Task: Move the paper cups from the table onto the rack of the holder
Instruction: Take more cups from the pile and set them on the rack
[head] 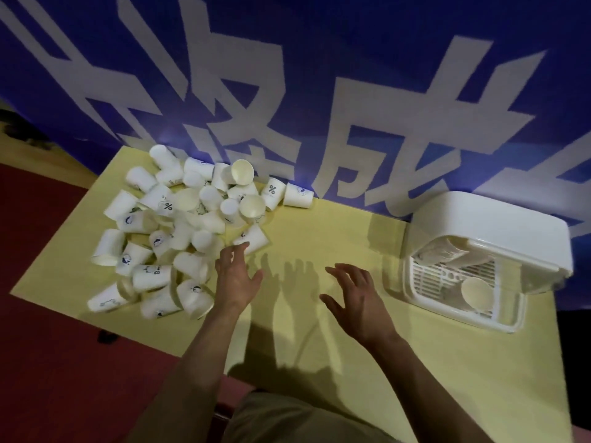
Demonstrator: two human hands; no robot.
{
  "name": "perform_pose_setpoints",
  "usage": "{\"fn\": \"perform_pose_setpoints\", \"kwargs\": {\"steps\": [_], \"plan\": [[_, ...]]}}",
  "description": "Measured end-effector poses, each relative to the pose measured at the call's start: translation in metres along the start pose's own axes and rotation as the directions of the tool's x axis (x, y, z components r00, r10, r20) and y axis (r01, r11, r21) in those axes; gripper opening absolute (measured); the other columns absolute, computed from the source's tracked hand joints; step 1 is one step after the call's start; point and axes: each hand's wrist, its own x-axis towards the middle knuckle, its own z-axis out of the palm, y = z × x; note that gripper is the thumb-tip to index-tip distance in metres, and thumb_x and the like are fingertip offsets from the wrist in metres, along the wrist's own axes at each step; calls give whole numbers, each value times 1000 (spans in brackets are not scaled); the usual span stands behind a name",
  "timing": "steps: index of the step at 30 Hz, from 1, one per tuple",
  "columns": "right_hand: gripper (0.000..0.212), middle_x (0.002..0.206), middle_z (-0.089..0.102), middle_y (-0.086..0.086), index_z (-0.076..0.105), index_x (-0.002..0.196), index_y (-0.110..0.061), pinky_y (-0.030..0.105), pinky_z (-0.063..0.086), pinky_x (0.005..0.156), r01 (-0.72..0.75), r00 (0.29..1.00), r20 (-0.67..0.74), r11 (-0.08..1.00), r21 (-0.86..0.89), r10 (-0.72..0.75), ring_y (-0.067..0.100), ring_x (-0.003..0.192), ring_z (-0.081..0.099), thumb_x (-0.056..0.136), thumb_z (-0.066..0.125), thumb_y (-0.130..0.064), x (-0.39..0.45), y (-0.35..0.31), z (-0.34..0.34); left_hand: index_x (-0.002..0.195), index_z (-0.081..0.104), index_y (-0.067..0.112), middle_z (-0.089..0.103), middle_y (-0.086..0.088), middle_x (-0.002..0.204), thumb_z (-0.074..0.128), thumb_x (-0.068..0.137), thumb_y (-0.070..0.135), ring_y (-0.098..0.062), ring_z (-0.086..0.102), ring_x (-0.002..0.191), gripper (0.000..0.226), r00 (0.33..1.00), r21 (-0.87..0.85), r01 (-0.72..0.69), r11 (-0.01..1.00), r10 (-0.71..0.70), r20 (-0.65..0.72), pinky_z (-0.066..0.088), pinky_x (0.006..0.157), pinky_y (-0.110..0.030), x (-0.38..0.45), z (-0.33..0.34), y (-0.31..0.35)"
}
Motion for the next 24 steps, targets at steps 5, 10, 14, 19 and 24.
{"fn": "perform_pose_setpoints", "kwargs": {"steps": [5,10,14,19,24], "plan": [[58,147,52,2,51,147,-21,38,49,105,-32,999,36,999,-39,33,26,134,46,96,68,-43,16,-26,18,149,40,17,34,-13,149,80,82,23,-37,33,136,78,998,59,-26,998,23,52,31,115,-47,51,-1,-20],[58,147,51,-1,48,149,-24,32,46,105,-62,997,51,995,-76,66,22,134,46,97,66,-43,22,-32,18,152,34,31,27,-11,152,80,82,29,-36,30,136,83,987,146,-43,988,19,159,31,113,-47,85,15,-27],[56,148,49,-5,46,149,-28,29,47,103,-102,992,63,989,-109,109,17,134,45,98,63,-44,28,-33,15,154,28,43,29,-8,149,77,84,31,-32,34,132,86,975,166,-92,982,55,215,29,112,-47,100,31,-29],[55,146,51,-3,49,149,-25,34,52,101,-104,991,80,990,-97,112,20,130,49,98,65,-41,38,-33,16,153,25,43,39,-7,146,74,88,25,-32,44,128,83,965,150,-100,984,59,257,34,107,-50,108,40,-31],[56,147,49,-4,46,150,-26,32,47,105,-111,988,97,989,-97,121,19,131,47,98,64,-40,64,-39,22,144,38,27,52,-12,129,73,85,11,-35,52,113,70,970,-80,-111,991,125,208,48,92,-49,97,32,-41]]}}
